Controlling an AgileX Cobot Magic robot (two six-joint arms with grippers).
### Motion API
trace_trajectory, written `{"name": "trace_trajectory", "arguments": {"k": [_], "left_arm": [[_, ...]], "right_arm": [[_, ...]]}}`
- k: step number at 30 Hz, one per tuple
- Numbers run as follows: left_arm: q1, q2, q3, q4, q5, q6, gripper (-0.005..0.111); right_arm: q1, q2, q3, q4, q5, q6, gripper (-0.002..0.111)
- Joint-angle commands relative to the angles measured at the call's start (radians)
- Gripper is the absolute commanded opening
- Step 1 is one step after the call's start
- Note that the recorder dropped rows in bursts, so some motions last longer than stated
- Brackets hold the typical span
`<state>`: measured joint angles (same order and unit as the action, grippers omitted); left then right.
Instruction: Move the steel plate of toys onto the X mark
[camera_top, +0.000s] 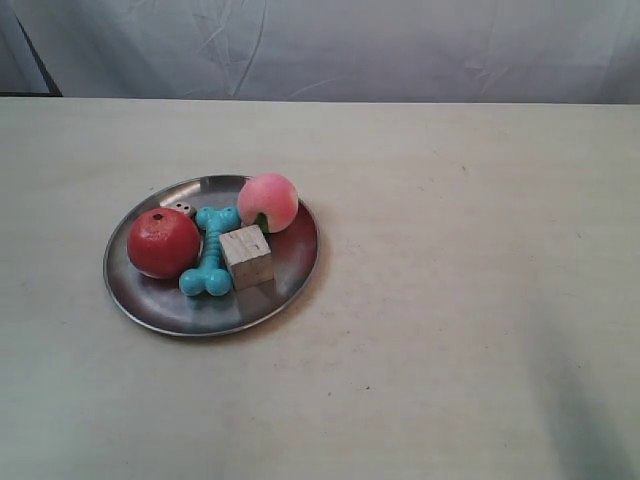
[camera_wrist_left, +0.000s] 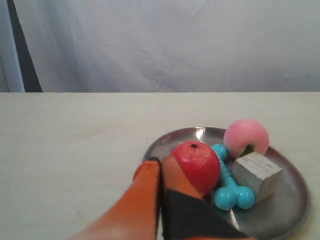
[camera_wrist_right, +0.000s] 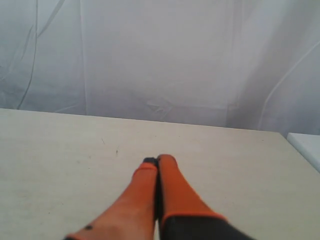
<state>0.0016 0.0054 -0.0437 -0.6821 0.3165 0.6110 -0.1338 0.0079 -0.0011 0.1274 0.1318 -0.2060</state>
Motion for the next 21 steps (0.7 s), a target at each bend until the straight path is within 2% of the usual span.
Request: {"name": "trace_trajectory", "arguments": {"k": [1,5,21], "left_arm": [[-0.055,-0.005,0.038,-0.013,-0.007,-0.001,0.0],[-0.076,-0.005,0.044,-0.013,-0.008,-0.001,0.0],[-0.076,-0.005,0.044,-0.013,-0.033,-0.001,0.0]], "right_arm": [[-0.005,-0.008,0.001,-0.01,-0.006,-0.003,0.0],[-0.005,-0.008,0.001,-0.01,-0.006,-0.003,0.0],[-0.005,-0.008,0.001,-0.01,-0.006,-0.003,0.0]]}}
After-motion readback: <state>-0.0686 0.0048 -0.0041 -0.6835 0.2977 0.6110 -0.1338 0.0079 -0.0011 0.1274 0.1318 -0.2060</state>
